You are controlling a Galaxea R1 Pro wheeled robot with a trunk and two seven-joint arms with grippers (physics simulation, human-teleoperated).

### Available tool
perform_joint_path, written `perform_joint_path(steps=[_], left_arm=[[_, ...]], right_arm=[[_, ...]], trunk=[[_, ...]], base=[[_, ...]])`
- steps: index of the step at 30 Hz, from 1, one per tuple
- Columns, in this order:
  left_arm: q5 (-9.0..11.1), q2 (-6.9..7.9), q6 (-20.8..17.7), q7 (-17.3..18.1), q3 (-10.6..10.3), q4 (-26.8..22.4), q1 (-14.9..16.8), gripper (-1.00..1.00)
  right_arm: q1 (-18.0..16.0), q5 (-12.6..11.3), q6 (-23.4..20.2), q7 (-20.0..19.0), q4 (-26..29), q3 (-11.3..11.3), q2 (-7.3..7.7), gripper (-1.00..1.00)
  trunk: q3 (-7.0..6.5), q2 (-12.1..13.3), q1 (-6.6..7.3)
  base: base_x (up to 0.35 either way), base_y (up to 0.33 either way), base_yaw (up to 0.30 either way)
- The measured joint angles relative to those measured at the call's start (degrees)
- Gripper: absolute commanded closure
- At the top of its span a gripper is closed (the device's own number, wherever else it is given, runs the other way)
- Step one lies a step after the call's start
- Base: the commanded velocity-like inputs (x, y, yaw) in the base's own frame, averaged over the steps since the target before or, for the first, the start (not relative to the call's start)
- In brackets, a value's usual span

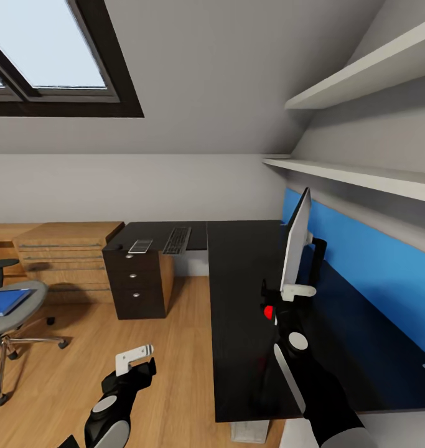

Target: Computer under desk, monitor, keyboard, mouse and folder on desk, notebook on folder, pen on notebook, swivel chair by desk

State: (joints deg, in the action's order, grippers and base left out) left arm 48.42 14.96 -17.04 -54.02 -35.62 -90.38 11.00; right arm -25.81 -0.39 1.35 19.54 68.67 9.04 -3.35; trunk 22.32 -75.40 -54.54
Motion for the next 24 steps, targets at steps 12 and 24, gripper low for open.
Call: perform_joint_path(steps=[12, 24], left_arm=[[0.0, -0.06, 0.0, -0.1, -0.4, 0.1, 0.0, -1.0], [-0.1, -0.15, 0.0, -0.2, -0.5, 0.8, 0.0, -1.0]], right_arm=[[0.0, 0.0, 0.0, 0.0, 0.0, 0.1, 0.0, -1.0], [0.0, 0.0, 0.0, 0.0, 0.1, 0.1, 0.0, -1.0]], trunk=[[0.0, 0.0, 0.0], [0.0, 0.0, -0.02]], base=[[0.064, 0.0, 0.0], [-0.128, -0.145, 0.0]])
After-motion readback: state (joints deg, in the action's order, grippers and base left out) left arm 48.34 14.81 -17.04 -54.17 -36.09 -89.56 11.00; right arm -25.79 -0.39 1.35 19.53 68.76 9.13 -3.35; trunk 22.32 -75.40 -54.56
